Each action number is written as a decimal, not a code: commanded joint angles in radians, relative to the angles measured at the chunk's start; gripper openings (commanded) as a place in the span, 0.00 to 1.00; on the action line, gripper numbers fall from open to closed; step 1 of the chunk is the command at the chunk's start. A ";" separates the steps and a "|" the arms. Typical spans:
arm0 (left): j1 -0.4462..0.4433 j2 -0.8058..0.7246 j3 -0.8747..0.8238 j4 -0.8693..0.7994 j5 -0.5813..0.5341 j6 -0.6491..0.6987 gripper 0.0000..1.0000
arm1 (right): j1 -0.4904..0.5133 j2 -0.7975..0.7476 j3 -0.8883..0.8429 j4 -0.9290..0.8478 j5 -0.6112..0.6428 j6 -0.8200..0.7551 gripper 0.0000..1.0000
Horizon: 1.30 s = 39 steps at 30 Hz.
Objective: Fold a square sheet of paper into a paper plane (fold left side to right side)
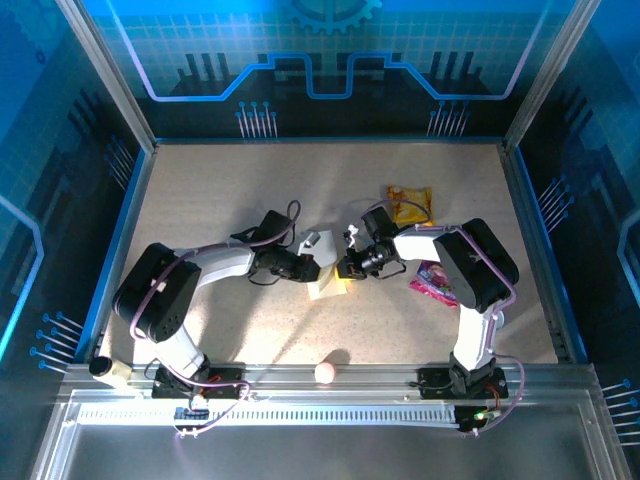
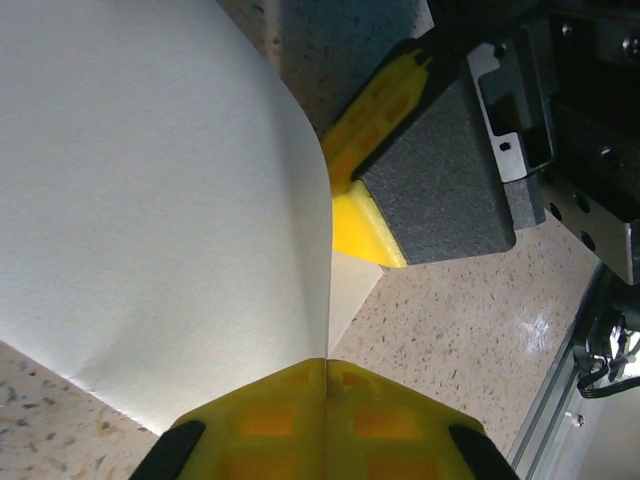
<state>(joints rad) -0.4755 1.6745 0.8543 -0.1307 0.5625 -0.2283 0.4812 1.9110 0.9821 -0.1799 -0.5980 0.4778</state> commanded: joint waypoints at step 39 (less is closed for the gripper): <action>0.085 0.159 0.120 -0.152 -0.022 0.110 0.00 | 0.031 0.022 -0.014 -0.144 0.105 -0.014 0.00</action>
<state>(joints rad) -0.4004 1.8191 0.9466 -0.2577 0.5465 -0.1474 0.4919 1.9018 0.9840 -0.2085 -0.5755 0.4770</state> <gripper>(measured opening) 0.065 0.061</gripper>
